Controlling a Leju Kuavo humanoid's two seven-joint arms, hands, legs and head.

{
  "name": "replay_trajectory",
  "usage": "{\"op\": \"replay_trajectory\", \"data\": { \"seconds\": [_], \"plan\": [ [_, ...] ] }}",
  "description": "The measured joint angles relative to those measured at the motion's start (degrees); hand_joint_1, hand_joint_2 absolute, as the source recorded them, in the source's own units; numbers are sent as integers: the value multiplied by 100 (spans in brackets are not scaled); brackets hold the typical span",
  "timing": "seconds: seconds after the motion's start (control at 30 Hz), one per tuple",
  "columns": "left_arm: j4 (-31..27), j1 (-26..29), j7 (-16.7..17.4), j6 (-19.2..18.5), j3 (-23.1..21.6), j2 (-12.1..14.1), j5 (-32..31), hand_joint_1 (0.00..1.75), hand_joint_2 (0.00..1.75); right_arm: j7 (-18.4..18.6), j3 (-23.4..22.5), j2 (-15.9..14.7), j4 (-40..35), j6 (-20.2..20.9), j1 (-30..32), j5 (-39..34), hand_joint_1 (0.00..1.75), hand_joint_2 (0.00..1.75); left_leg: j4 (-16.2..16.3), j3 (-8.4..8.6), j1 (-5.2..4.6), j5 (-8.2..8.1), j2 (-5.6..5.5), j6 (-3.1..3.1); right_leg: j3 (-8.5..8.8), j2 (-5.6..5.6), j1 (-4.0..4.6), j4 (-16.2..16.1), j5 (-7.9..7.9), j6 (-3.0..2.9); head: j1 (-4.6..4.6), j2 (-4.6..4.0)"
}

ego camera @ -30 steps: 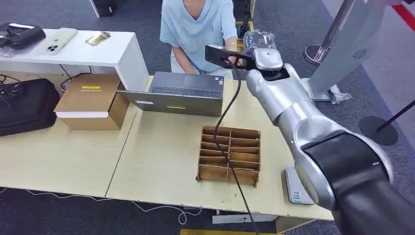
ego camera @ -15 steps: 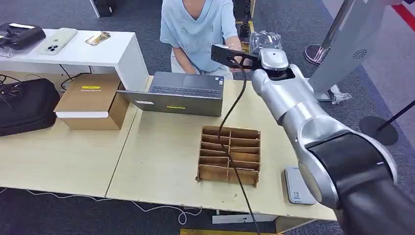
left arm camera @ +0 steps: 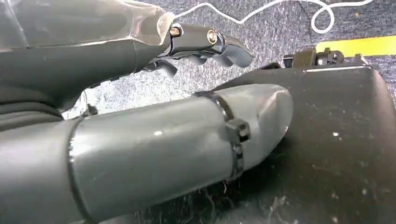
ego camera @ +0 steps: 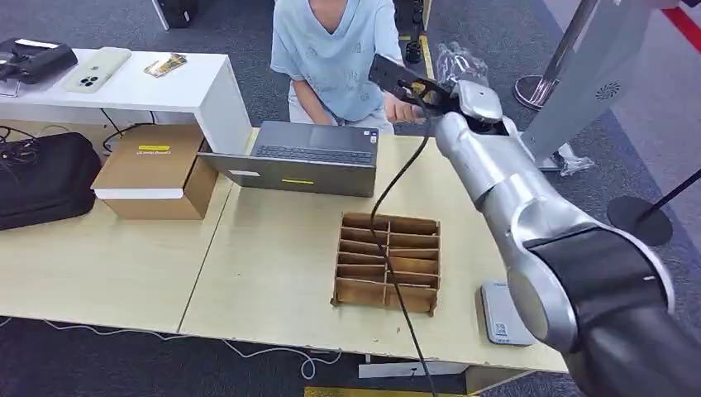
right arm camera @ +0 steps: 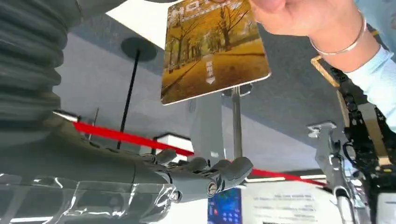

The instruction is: Pass the card to the sensor for recognition and then transmit it.

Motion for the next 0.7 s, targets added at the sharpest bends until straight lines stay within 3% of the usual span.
{"op": "replay_trajectory", "data": {
  "seconds": [0.2, 0.33, 0.47, 0.57, 0.63, 0.7],
  "plan": [
    [2, 29, 63, 85, 0, 2, 0, 0, 0, -739, -498, -238, -63, -405, 201, -503, 0, 175, 1, -2, -1, 0, 0, 0, 0, 0, -1, 0, 0, 0, 0, 0],
    [2, 45, 92, 151, 0, 2, 18, 0, 0, -1651, -887, -339, -217, -669, 393, -1104, 0, 175, 1, -1, 0, -1, 0, 1, -1, 0, 0, 0, 0, 0, -2, 0],
    [2, 87, 94, 240, 4, 2, 42, 0, 0, -2626, -1349, -424, -490, -605, 623, -1970, 0, 175, 1, -1, 0, -1, -2, 1, -1, -1, 0, 0, 0, 0, -4, 0],
    [2, 103, 94, 286, 28, 2, 52, 0, 0, -3299, -1692, -490, -822, -202, 826, -2838, 0, 175, 0, -2, 0, -1, -3, 1, 0, -4, 0, 0, 0, 0, -2, 0],
    [2, 115, 94, 317, 55, 4, 29, 0, 0, -3900, -1909, -553, -1214, 457, 1061, -3720, 0, 175, 0, -2, 0, -1, -3, 1, 0, -4, 0, -1, 0, 0, -2, 0],
    [2, 120, 94, 339, 55, 4, -18, 0, 0, -4263, -2054, -621, -1651, 1028, 1376, -4546, 0, 175, 1, -2, 0, -1, -4, 1, 1, -5, 0, -3, 0, 0, 0, 0]
  ]
}}
